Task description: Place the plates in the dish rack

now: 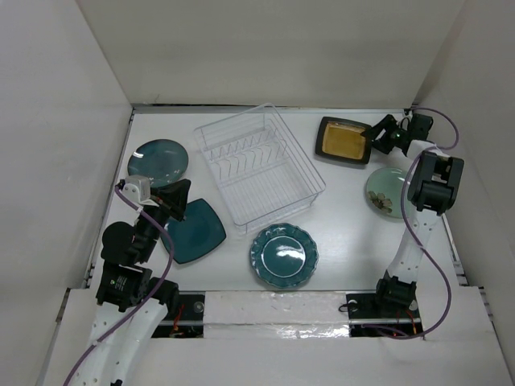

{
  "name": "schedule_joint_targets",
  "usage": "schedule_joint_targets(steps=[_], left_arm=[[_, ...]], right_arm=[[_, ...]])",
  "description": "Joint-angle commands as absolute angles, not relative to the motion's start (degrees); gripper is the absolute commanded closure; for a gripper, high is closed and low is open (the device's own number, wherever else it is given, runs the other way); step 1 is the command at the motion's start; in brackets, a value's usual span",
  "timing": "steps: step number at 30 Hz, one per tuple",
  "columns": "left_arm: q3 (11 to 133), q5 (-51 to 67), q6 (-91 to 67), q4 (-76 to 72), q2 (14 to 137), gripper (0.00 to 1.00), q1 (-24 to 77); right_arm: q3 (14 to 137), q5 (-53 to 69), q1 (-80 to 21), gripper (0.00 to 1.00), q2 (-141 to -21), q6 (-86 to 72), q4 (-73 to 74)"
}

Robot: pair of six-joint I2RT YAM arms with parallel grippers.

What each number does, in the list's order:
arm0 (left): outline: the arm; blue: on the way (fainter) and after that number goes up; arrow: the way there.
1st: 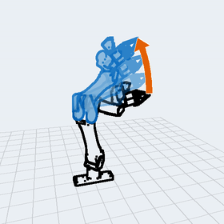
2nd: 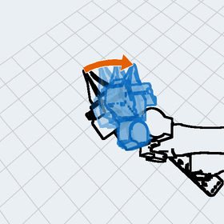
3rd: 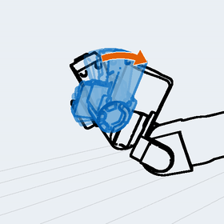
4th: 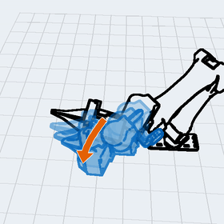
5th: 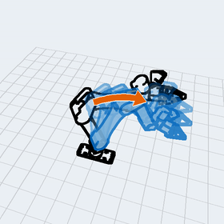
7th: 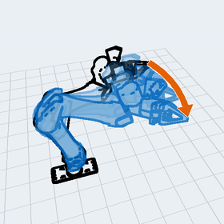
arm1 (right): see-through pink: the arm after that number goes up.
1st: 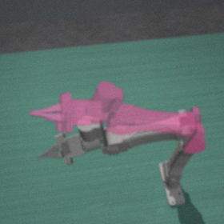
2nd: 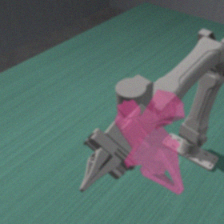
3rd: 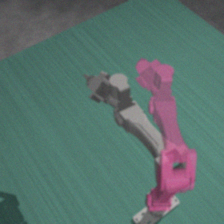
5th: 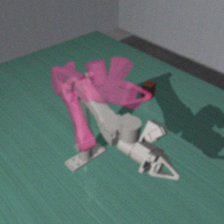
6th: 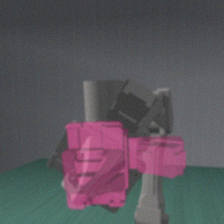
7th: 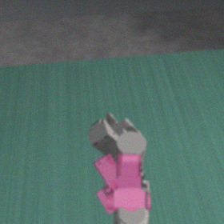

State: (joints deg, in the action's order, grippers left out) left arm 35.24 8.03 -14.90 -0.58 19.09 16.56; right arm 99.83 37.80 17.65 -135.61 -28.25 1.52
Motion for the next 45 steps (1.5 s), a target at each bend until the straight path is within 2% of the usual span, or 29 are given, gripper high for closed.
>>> schedule_joint_targets(steps=[1, 7, 13, 16, 17, 19, 20, 30, 36, 40, 45], left_arm=[[36.5, 8.4, -13.9, -2.7, 19.2, 0.96, 16.9], [36.6, 8.0, -13.8, -2.6, 19.1, 0.95, 16.9], [36.7, 7.6, -13.4, -2.3, 18.7, 0.95, 16.9], [36.9, 6.7, -13.3, -2.1, 18.5, 0.95, 16.9], [36.8, 6.8, -13.3, -2.0, 18.4, 0.95, 16.9], [36.8, 6.9, -13.3, -2.1, 18.4, 0.95, 16.9], [36.8, 6.9, -13.3, -2.1, 18.4, 0.95, 16.9], [36.8, 6.8, -13.2, -2.1, 18.5, 0.95, 16.9], [36.7, 6.9, -13.3, -2.3, 18.8, 0.95, 16.9], [36.7, 6.9, -13.2, -2.4, 18.9, 0.94, 16.9], [36.6, 7.0, -13.4, -2.5, 19.0, 0.94, 16.9]], right_arm=[[100.6, 43.2, 16.5, 0.29, -139.1, -26.9, 6.9], [101.2, 45.1, 15.4, 0.31, -140.5, -27.2, 7.3], [100.3, 46.0, 15.4, 0.44, -141.8, -28.0, 6.2], [99.9, 44.9, 15.4, 0.6, -141.0, -27.9, 6.1], [99.9, 44.7, 15.4, 0.73, -140.6, -27.9, 6.2], [99.2, 44.0, 15.4, 0.85, -140.1, -28.1, 5.7], [98.7, 43.5, 15.4, 0.99, -139.7, -28.5, 4.8], [88.4, 46.3, 15.9, 1.0, -126.5, -42.2, -21.1], [83.0, 43.5, 15.9, 1.0, -115.7, -49.9, -31.4], [80.7, 39.6, 15.2, 1.0, -109.0, -49.6, -31.8], [82.3, 32.2, 11.9, 1.0, -101.9, -41.9, -23.2]])
